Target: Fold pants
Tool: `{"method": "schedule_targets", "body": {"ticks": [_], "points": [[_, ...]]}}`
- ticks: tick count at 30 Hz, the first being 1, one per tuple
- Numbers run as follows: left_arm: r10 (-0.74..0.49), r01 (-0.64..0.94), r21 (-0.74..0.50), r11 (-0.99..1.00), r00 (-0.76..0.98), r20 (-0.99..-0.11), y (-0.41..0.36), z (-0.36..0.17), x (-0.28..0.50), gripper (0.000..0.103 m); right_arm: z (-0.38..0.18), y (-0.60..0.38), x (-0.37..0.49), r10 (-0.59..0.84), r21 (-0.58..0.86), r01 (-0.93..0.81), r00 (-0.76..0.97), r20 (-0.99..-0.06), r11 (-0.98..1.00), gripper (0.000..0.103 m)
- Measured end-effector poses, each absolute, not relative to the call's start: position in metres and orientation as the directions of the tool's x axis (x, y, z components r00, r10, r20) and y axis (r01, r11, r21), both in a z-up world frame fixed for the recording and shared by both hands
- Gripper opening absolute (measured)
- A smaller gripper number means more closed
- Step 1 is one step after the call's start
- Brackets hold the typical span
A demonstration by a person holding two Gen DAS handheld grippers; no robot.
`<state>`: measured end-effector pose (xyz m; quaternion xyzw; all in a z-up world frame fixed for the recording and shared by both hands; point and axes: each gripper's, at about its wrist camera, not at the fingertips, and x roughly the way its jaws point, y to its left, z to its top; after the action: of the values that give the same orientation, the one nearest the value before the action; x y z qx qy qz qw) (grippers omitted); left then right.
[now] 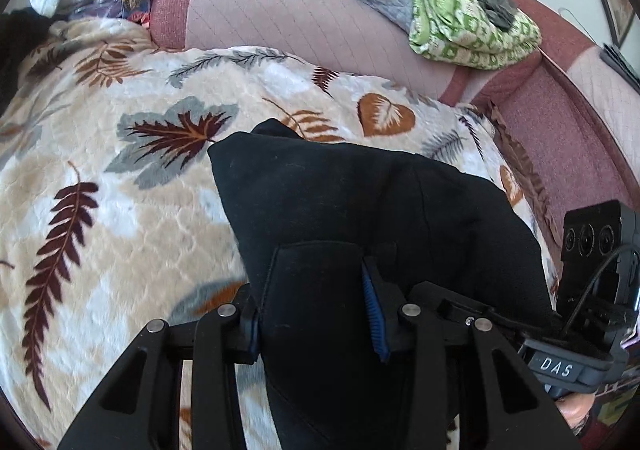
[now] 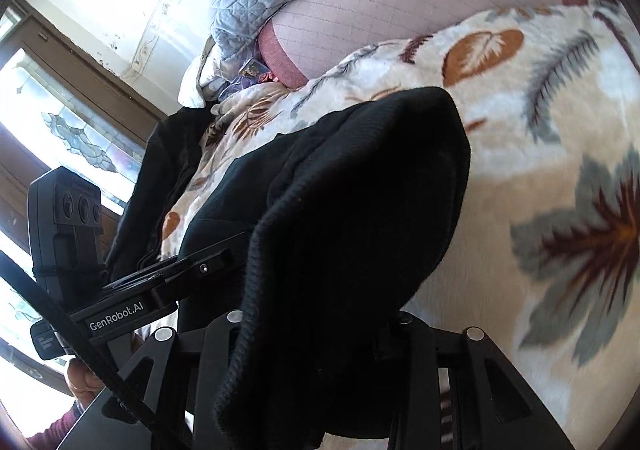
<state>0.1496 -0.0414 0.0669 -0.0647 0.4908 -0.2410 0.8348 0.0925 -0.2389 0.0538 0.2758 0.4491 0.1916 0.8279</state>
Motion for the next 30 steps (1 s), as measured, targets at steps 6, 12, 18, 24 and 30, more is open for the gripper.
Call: {"method": "schedule_targets", "body": {"ticks": [6,12,18,24,30], "points": [[-0.46,0.304,-0.36,0.882,0.389,-0.798,-0.044,0.053,0.182,0.039,0.052,-0.239,0.125,0.528,0.583,-0.068,0.518,-0.673,0.81,0.037],[-0.455,0.27,-0.376,0.886,0.351,-0.819,-0.046,0.033,0.217,0.039,0.035,-0.238,0.164,0.498,0.556,-0.035,0.494,-0.713,0.83,0.037],[-0.422,0.298,-0.328,0.897,0.354,-0.834,-0.054,0.024,0.234,0.039,0.018,-0.24,0.188,0.485,0.554,-0.005,0.49,-0.724,0.832,0.037],[-0.399,0.296,-0.303,0.906,0.358,-0.844,-0.053,0.013,0.237,0.048,0.0,-0.239,0.197,0.495,0.57,0.019,0.472,-0.729,0.821,0.037],[-0.447,0.174,-0.412,0.895,0.307,-0.84,-0.023,0.013,0.242,0.062,-0.007,-0.257,0.192,0.525,0.618,0.06,0.469,-0.71,0.784,0.054]]}}
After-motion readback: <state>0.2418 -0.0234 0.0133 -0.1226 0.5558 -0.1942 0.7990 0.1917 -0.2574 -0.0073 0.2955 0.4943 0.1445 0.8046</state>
